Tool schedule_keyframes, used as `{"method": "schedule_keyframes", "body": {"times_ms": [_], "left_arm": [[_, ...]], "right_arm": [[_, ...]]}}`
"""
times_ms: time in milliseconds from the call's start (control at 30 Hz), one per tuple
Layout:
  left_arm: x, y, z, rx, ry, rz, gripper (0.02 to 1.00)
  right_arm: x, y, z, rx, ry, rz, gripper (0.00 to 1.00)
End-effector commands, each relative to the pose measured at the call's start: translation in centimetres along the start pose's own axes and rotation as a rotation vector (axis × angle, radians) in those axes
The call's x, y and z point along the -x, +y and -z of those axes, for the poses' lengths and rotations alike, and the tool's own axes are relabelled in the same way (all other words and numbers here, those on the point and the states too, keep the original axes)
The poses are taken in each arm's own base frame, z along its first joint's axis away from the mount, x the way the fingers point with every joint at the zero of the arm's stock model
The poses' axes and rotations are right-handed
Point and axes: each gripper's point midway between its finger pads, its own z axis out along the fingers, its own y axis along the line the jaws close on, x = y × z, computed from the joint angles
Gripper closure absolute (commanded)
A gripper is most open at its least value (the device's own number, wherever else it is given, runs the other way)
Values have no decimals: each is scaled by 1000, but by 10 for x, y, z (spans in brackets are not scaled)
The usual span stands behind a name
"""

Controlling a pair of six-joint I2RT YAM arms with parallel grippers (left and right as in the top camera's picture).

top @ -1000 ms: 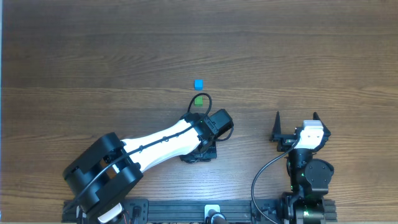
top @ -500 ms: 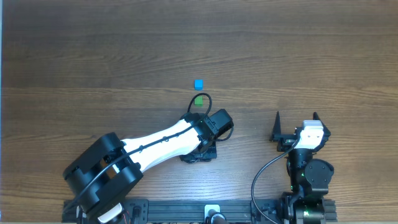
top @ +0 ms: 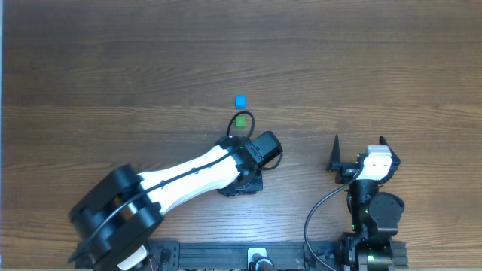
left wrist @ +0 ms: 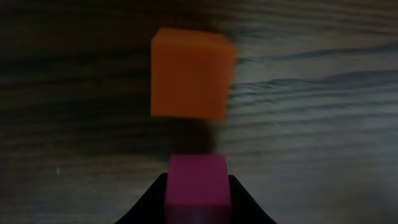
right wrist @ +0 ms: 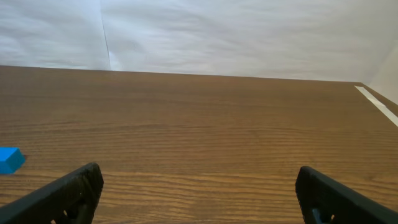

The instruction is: Stack Cubes

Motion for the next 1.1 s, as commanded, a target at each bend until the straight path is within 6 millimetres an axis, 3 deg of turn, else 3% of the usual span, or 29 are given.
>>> {"method": "schedule_keyframes", "body": {"times_ms": [33, 367, 667, 900, 1100], "left_arm": [[6, -4, 32, -65, -85, -12, 978], [18, 5, 73, -93, -201, 20, 980], [75, 0, 99, -114, -290, 10, 980], [111, -13, 100, -113, -270, -29, 980], [117, -14, 82, -84, -192, -34, 980]], "right_arm": [[-1, -2, 0, -12, -1, -4, 7], [-1, -2, 0, -12, -1, -4, 7], [-1, -2, 0, -12, -1, -4, 7], [-1, -2, 0, -12, -1, -3, 7], [-1, -2, 0, -12, -1, -4, 9]]}}
